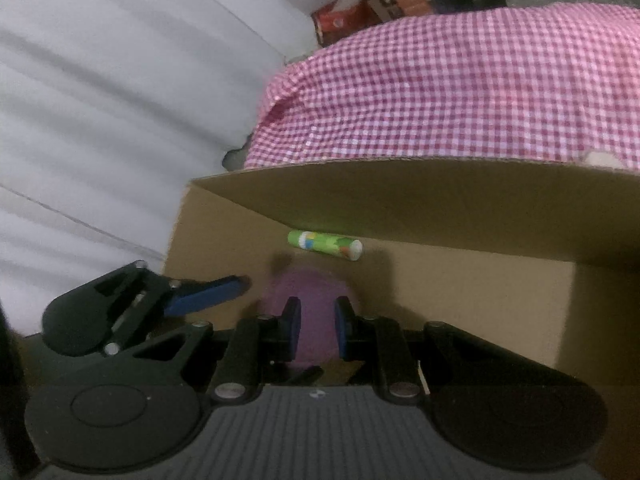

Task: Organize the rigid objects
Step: 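Carry the purple bowl into the box and open the right gripper, then move the right gripper back to the table over the black tape roll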

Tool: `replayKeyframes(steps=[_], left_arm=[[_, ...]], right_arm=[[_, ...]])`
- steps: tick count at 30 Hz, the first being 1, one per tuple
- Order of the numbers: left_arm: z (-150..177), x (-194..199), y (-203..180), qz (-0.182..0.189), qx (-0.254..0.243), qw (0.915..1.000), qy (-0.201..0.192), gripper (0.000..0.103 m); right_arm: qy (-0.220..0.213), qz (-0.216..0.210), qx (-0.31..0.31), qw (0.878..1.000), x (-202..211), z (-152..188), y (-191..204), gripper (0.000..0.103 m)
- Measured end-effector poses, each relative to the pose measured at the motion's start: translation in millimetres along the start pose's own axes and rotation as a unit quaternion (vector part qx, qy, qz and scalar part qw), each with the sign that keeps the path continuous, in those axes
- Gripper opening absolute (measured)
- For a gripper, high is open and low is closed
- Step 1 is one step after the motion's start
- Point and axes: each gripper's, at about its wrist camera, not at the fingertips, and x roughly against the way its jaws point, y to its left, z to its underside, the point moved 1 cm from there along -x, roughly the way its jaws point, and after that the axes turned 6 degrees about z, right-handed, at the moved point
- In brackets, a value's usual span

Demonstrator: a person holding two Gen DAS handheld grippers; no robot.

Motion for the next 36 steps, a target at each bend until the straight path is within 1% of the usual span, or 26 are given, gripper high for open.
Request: replayKeyframes(steps=[3, 6, 9, 10, 11, 13, 14, 15, 17, 19, 21, 24, 26, 28, 30, 31, 32, 33, 35, 36], left_arm=[[3, 6, 1, -0.002, 0.0, 1.0, -0.008, 0.081], [4, 16, 4, -0.007, 0.002, 0.9996, -0.028, 0.081], [11, 39, 4, -0.002, 0.009, 0.9979, -0.063, 0.082], [16, 51, 3, 0.002, 0.008, 0.9966, -0.082, 0.085], [21, 63, 1, 0.004, 0.008, 0.9946, -0.103, 0.091], [32, 86, -1, -0.002, 0.009, 0.99, -0.141, 0.096], [39, 98, -1, -0.002, 0.012, 0.9876, -0.156, 0.097], [46, 108, -1, 0.001, 0.016, 0.9856, -0.168, 0.097], [61, 128, 1, 0.014, 0.033, 0.9811, -0.19, 0.098], [76, 145, 6, 0.04, 0.061, 0.9744, -0.212, 0.099], [93, 158, 10, 0.066, 0.09, 0.9669, -0.23, 0.1], [122, 168, 12, 0.102, 0.117, 0.9576, -0.243, 0.1], [140, 171, 10, 0.118, 0.119, 0.9538, -0.249, 0.101], [156, 170, 4, 0.124, 0.11, 0.9531, -0.253, 0.103], [169, 166, -2, 0.126, 0.114, 0.9523, -0.253, 0.103], [177, 165, -6, 0.134, 0.118, 0.9503, -0.255, 0.103], [183, 162, -8, 0.147, 0.122, 0.9481, -0.254, 0.103], [188, 158, -12, 0.166, 0.13, 0.9441, -0.253, 0.103], [196, 149, -18, 0.209, 0.147, 0.9341, -0.25, 0.103], [199, 145, -23, 0.232, 0.151, 0.9282, -0.249, 0.103]], right_arm=[[-0.001, 0.002, -0.007, 1.0, -1, 0, -1, 0.021], [-0.015, 0.0, -0.008, 1.0, 15, 3, 1, 0.021], [-0.039, -0.006, -0.004, 0.999, 39, 12, 7, 0.021], [-0.049, -0.009, -0.002, 0.999, 49, 16, 10, 0.022], [-0.062, -0.012, 0.001, 0.998, 61, 21, 14, 0.022], [-0.09, -0.02, 0.01, 0.996, 86, 35, 22, 0.026], [-0.106, -0.022, 0.014, 0.994, 99, 42, 26, 0.034], [-0.123, -0.027, 0.02, 0.992, 113, 51, 31, 0.045], [-0.166, -0.037, 0.037, 0.985, 147, 75, 41, 0.055], [-0.203, -0.041, 0.051, 0.977, 179, 101, 46, 0.057], [-0.239, -0.044, 0.059, 0.968, 208, 129, 47, 0.064], [-0.301, -0.03, 0.08, 0.95, 254, 179, 46, 0.07], [-0.348, 0.0, 0.094, 0.933, 288, 217, 40, 0.073], [-0.39, 0.037, 0.099, 0.915, 323, 254, 32, 0.076], [-0.423, 0.074, 0.094, 0.898, 357, 286, 21, 0.083], [-0.442, 0.098, 0.086, 0.887, 377, 303, 15, 0.085], [-0.459, 0.121, 0.081, 0.876, 395, 319, 10, 0.09], [-0.476, 0.15, 0.077, 0.863, 413, 336, 6, 0.097], [-0.499, 0.198, 0.078, 0.84, 436, 363, 3, 0.101], [-0.504, 0.218, 0.079, 0.832, 444, 375, 2, 0.102]])
